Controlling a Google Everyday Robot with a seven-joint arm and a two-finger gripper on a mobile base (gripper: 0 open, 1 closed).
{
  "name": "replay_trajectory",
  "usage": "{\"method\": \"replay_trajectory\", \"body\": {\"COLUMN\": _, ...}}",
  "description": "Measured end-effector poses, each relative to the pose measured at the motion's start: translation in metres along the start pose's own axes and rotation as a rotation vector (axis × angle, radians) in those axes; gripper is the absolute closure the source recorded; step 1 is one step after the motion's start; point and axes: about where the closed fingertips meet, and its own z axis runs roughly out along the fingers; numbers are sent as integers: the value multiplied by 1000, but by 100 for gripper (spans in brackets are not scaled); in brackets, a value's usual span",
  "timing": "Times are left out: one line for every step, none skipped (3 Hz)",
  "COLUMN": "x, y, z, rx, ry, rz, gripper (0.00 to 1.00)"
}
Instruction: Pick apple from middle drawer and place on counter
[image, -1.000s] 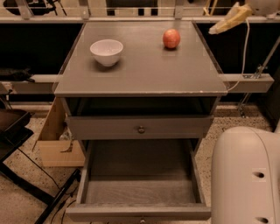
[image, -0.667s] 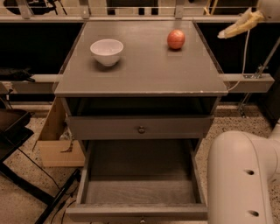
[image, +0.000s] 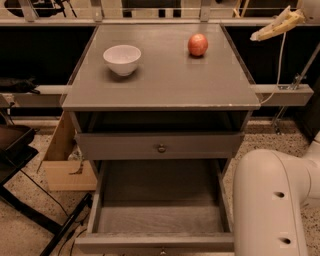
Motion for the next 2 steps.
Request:
{"method": "replay_trajectory", "body": {"x": -11, "y": 5, "z": 11, "rx": -116, "ry": 109, "rz": -25, "gripper": 0}}
{"method": "replay_trajectory", "body": {"x": -38, "y": 6, "z": 8, "rx": -281, "ry": 371, "rz": -55, "gripper": 0}}
